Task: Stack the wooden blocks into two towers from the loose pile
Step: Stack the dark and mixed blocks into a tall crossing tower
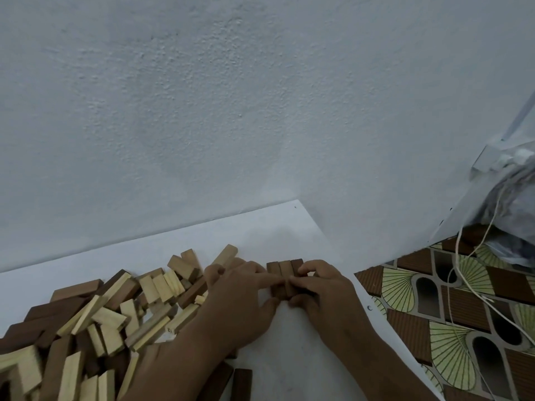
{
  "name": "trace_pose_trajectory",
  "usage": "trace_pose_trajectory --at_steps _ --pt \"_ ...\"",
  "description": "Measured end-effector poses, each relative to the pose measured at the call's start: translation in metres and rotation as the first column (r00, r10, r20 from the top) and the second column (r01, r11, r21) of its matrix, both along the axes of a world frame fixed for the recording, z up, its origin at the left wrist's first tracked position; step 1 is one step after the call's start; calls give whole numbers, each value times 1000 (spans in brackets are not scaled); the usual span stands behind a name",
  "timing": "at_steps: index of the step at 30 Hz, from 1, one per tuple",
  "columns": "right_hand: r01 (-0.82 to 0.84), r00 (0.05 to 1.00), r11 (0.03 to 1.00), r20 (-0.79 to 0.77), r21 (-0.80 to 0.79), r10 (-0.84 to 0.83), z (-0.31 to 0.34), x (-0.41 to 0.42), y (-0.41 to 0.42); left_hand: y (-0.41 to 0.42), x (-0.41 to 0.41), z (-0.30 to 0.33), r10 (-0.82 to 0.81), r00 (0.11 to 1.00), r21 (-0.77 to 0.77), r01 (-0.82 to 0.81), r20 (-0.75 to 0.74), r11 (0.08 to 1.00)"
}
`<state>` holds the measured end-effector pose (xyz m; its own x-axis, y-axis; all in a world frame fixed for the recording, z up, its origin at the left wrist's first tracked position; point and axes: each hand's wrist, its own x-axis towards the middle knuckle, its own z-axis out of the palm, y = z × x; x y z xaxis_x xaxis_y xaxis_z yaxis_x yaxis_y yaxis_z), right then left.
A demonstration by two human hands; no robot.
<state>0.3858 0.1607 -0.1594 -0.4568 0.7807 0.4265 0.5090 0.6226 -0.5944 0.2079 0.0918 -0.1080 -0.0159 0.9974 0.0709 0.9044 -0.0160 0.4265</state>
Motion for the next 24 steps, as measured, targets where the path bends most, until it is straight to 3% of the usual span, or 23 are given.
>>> trace_pose_trajectory --at_steps 10,24 --pt "-73 995 997 68 37 70 3 2 -5 -10 -1 3 -1 995 9 2 -103 1000" --pt "-47 997 996 72 71 42 1 -3 -8 -14 -2 1 8 999 33 -7 -36 999"
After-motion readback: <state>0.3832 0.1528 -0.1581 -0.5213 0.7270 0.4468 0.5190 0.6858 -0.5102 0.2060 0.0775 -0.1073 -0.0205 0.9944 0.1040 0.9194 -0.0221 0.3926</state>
